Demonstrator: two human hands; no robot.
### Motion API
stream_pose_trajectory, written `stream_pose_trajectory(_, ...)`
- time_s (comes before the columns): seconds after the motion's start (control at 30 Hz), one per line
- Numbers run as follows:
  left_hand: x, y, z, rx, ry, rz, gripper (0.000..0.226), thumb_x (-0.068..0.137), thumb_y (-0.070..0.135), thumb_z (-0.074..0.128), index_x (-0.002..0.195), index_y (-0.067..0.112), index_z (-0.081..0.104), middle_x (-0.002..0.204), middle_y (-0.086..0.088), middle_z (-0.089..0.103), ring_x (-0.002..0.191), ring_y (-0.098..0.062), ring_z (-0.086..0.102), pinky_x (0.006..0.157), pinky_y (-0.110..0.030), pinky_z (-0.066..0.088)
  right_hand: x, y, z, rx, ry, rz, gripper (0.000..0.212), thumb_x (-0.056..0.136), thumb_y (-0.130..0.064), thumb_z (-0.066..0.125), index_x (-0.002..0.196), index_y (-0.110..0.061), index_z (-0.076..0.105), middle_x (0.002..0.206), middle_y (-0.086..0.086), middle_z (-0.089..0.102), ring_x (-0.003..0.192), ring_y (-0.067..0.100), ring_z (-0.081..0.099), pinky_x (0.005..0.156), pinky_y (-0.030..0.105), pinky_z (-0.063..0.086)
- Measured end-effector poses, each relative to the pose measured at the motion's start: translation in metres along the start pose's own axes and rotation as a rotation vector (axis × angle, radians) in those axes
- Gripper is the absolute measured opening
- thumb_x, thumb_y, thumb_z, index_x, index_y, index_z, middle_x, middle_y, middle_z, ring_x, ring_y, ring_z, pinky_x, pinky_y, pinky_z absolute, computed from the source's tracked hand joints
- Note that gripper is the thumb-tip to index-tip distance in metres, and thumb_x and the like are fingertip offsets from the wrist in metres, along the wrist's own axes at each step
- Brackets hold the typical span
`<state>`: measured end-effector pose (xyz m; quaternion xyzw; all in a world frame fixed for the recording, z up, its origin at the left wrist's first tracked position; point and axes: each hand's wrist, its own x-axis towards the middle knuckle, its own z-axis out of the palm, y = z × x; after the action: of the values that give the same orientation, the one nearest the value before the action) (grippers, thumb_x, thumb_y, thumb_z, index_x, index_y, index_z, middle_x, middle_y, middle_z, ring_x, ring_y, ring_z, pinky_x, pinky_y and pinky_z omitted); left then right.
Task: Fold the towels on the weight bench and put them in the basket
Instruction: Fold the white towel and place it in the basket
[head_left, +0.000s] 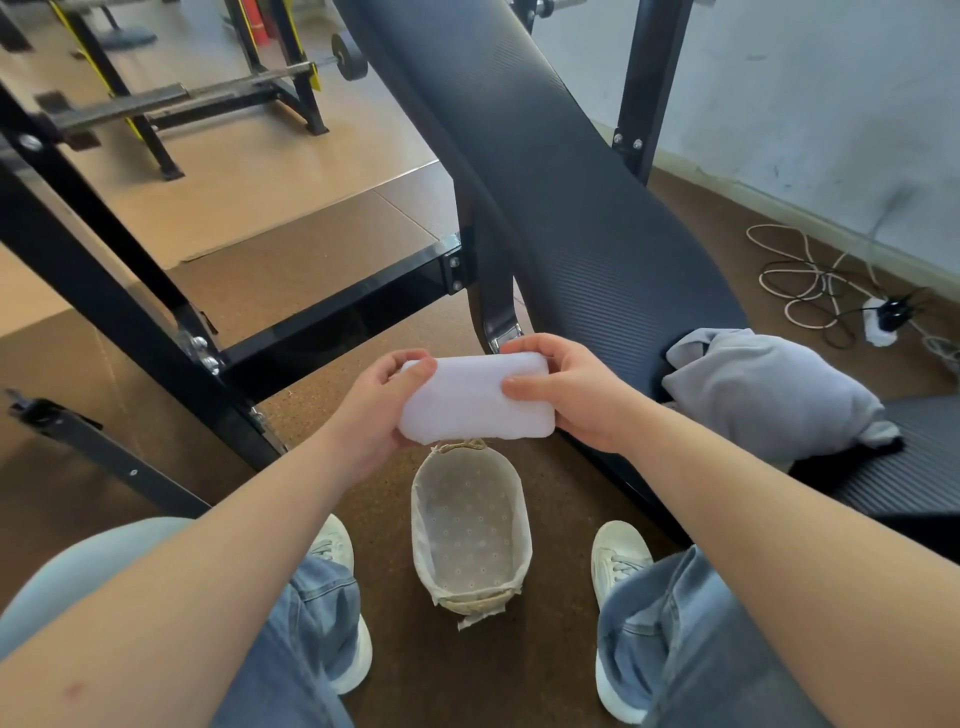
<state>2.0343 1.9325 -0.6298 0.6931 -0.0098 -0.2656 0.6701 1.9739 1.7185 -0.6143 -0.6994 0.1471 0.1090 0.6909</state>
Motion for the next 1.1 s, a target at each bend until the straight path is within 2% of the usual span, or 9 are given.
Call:
stream_pose_trajectory(0.07, 0.0, -0.004, -0.003, 0.028, 0.032, 0.037, 0.023, 0.099, 0.023, 0.064, 0.118, 0.031, 0.055, 0.123, -0.007, 0.057, 0.109, -0.028, 0.063, 0.084, -0.046, 0.062, -0.002, 0.005, 0.005, -0.101, 0.017, -0.045, 0.042, 0.092, -0.008, 0.074, 0.126, -0.028, 0.061, 0.129, 0.003, 0.055, 0.118, 0.025, 0.06, 0.091, 0.044, 0.062)
stream_pose_trajectory(0.2, 0.004, -0.019, -0.007, 0.225, 0.096, 0.167, 0.03, 0.096, 0.017, 0.068, 0.121, 0.03, 0.059, 0.122, -0.001, 0.06, 0.107, -0.022, 0.064, 0.078, -0.035, 0.063, 0.005, 0.03, 0.02, -0.509, 0.182, -0.164, 0.031, 0.095, -0.024, 0.071, 0.121, -0.038, 0.062, 0.143, -0.007, 0.044, 0.121, 0.013, 0.047, 0.084, 0.023, 0.054)
stream_pose_trajectory(0.33, 0.013, -0.045, -0.008, 0.4, 0.134, 0.192, 0.017, 0.094, 0.018, 0.07, 0.105, 0.031, 0.069, 0.117, 0.0, 0.06, 0.103, -0.018, 0.06, 0.07, -0.022, 0.05, 0.018, 0.064, 0.03, -0.573, 0.209, -0.123, 0.03, 0.094, -0.028, 0.072, 0.117, -0.042, 0.058, 0.147, -0.007, 0.041, 0.124, 0.015, 0.047, 0.098, 0.035, 0.055)
stream_pose_trajectory(0.6, 0.046, -0.132, -0.019, 0.687, -0.037, -0.008, 0.021, 0.086, 0.016, 0.071, 0.093, 0.036, 0.071, 0.112, 0.006, 0.061, 0.101, -0.013, 0.056, 0.07, -0.017, 0.042, 0.048, 0.156, 0.036, -0.645, 0.013, 0.118, 0.027, 0.092, -0.027, 0.075, 0.111, -0.038, 0.06, 0.129, -0.006, 0.052, 0.111, 0.015, 0.058, 0.09, 0.032, 0.06)
stream_pose_trajectory(0.7, 0.059, -0.17, -0.019, 0.698, -0.062, -0.088, 0.021, 0.088, 0.016, 0.069, 0.092, 0.036, 0.07, 0.111, 0.006, 0.062, 0.104, -0.012, 0.057, 0.069, -0.014, 0.04, 0.064, 0.191, 0.036, -0.659, -0.049, 0.167, 0.026, 0.093, -0.026, 0.072, 0.111, -0.038, 0.058, 0.119, -0.006, 0.056, 0.099, 0.014, 0.061, 0.081, 0.021, 0.056)
stream_pose_trajectory(0.87, 0.083, -0.227, -0.018, 0.738, -0.116, -0.168, 0.02, 0.089, 0.016, 0.07, 0.081, 0.034, 0.073, 0.109, 0.011, 0.059, 0.108, -0.012, 0.055, 0.093, -0.028, 0.047, 0.093, 0.236, 0.033, -0.721, -0.109, 0.263, 0.023, 0.095, -0.02, 0.065, 0.111, -0.036, 0.06, 0.124, -0.007, 0.054, 0.106, 0.014, 0.058, 0.087, 0.027, 0.054)
stream_pose_trajectory(0.97, 0.1, -0.256, -0.015, 0.817, -0.221, -0.242, 0.023, 0.089, 0.015, 0.071, 0.078, 0.035, 0.072, 0.112, 0.009, 0.054, 0.108, -0.013, 0.055, 0.1, -0.033, 0.049, 0.109, 0.265, 0.037, -0.766, -0.148, 0.299, 0.028, 0.096, -0.014, 0.062, 0.108, -0.038, 0.057, 0.123, -0.011, 0.048, 0.106, 0.015, 0.054, 0.076, 0.016, 0.045)
stream_pose_trajectory(1.03, 0.112, -0.27, -0.012, 0.884, -0.31, -0.313, 0.019, 0.089, 0.018, 0.071, 0.079, 0.035, 0.071, 0.113, 0.009, 0.05, 0.105, -0.013, 0.054, 0.101, -0.035, 0.05, 0.118, 0.283, 0.042, -0.796, -0.168, 0.333, 0.03, 0.097, -0.012, 0.063, 0.107, -0.039, 0.054, 0.126, -0.01, 0.048, 0.107, 0.015, 0.053, 0.08, 0.016, 0.044)
stream_pose_trajectory(1.1, 0.126, -0.28, -0.009, 0.946, -0.355, -0.338, 0.018, 0.091, 0.019, 0.071, 0.08, 0.034, 0.068, 0.111, 0.009, 0.045, 0.099, -0.011, 0.053, 0.095, -0.03, 0.05, 0.127, 0.296, 0.047, -0.819, -0.172, 0.375, 0.032, 0.097, -0.011, 0.063, 0.108, -0.039, 0.053, 0.13, -0.008, 0.049, 0.11, 0.016, 0.052, 0.093, 0.025, 0.05)
